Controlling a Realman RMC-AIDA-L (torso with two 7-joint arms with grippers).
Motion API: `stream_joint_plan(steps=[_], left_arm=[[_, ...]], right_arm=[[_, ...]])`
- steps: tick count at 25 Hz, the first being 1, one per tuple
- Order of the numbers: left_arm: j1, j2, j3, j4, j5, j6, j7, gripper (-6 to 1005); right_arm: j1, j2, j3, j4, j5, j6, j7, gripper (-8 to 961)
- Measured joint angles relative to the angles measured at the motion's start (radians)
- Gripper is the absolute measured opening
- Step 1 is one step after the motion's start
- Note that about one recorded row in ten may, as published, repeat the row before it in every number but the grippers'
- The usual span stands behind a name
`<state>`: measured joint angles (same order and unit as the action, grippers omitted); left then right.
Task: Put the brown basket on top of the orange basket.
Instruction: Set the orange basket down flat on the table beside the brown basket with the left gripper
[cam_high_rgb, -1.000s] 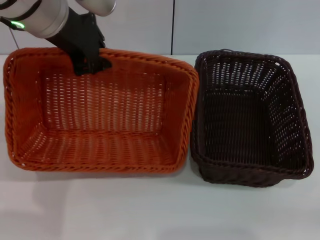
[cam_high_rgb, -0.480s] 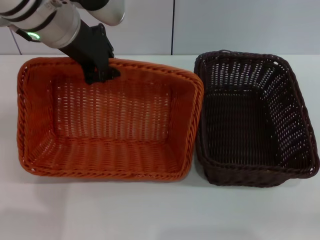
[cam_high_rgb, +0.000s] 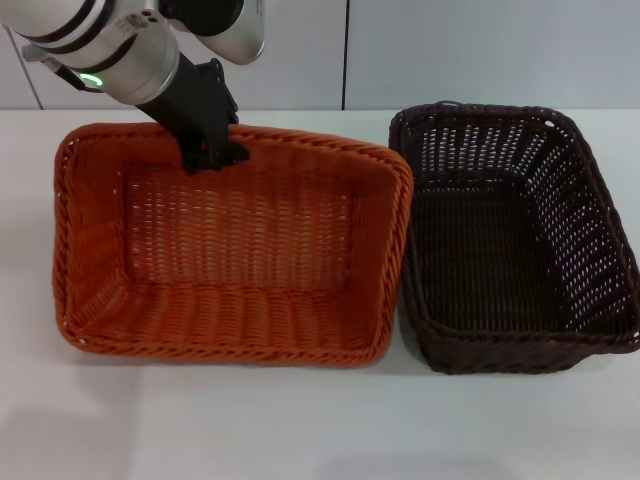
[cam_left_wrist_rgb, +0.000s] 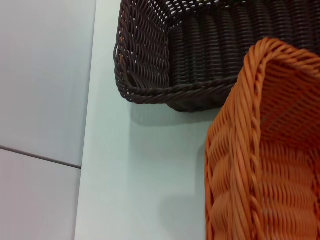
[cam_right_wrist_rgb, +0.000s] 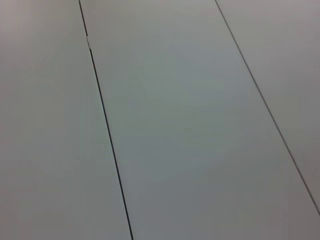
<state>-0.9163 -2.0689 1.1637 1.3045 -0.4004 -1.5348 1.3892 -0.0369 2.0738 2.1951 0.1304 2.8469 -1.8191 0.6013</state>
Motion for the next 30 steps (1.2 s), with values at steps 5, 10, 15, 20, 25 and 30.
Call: stream_joint_plan(steps=[5, 10, 15, 20, 25, 30], left_arm=[[-0.011, 0.001, -0.007, -0.055, 0.001, 0.036, 0.015, 152], [-0.011, 0.001, -0.007, -0.073, 0.003, 0.067, 0.020, 153], [-0.015, 0.001, -0.007, -0.102, 0.004, 0.094, 0.021, 153], [-0.027, 0.002, -0.006, -0.134, 0.017, 0.111, 0.022, 150], [-0.037, 0.002, -0.007, -0.173, 0.023, 0.142, 0.032, 151], [-0.041, 0.000, -0.007, -0.200, 0.024, 0.177, 0.013, 144]], right_arm=[[-0.001, 0.000, 0.000, -0.003, -0.001, -0.009, 0.000, 815], [0.000, 0.000, 0.000, -0.002, -0.001, -0.010, 0.000, 815], [0.001, 0.000, 0.000, -0.001, -0.002, -0.010, 0.000, 815], [0.001, 0.000, -0.001, 0.000, -0.002, -0.010, 0.000, 815], [0.000, -0.001, -0.002, 0.000, -0.004, -0.011, 0.000, 815], [0.000, -0.002, -0.002, 0.000, -0.004, -0.011, 0.000, 814]])
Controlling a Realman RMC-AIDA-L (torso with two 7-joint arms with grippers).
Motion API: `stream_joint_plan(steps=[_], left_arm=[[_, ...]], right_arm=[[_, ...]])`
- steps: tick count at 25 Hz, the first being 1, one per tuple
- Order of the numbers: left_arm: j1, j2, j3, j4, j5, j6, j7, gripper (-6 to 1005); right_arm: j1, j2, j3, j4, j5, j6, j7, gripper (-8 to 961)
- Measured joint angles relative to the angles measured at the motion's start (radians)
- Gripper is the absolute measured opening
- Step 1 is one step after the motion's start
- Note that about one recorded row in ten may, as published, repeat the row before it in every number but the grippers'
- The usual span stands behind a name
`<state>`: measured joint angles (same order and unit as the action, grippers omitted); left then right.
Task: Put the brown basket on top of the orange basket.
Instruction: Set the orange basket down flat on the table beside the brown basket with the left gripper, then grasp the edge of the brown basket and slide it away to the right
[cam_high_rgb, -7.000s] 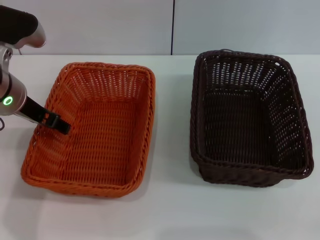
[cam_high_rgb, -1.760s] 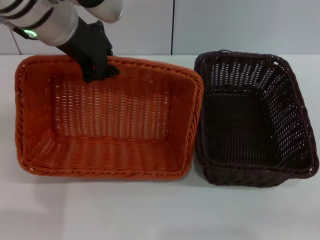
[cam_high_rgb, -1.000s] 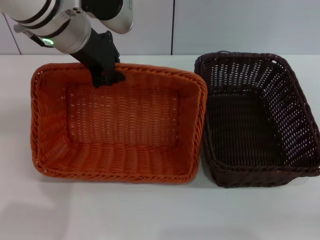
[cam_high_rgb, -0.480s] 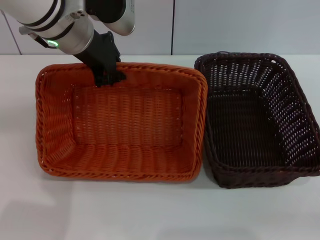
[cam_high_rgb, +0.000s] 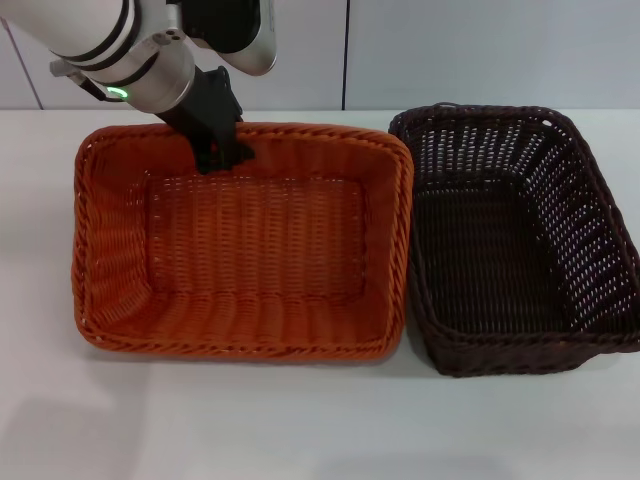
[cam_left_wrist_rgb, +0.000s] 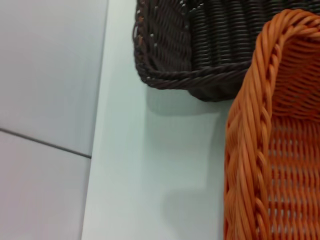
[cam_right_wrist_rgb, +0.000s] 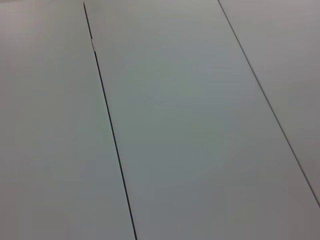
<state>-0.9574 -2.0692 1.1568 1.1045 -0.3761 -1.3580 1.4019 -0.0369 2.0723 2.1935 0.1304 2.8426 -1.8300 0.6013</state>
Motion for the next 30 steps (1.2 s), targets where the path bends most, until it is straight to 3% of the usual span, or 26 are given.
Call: stream_joint_plan(steps=[13, 20, 25, 30], left_arm=[[-0.014, -0.002, 0.019, -0.086, 0.054, 0.119, -0.060, 140], [-0.017, -0.002, 0.040, -0.107, 0.054, 0.171, -0.046, 270], [-0.017, -0.003, 0.062, -0.113, 0.054, 0.228, -0.041, 438], [-0.013, -0.003, 0.081, -0.108, 0.054, 0.241, -0.040, 441]], right_arm=[[0.008, -0.003, 0.000, 0.000, 0.000, 0.003, 0.000, 816], [0.014, -0.003, 0.000, 0.001, -0.018, 0.009, 0.000, 815], [0.021, -0.003, 0.000, 0.001, -0.023, 0.012, 0.000, 816], [0.022, -0.003, 0.000, 0.002, -0.023, 0.012, 0.001, 815]])
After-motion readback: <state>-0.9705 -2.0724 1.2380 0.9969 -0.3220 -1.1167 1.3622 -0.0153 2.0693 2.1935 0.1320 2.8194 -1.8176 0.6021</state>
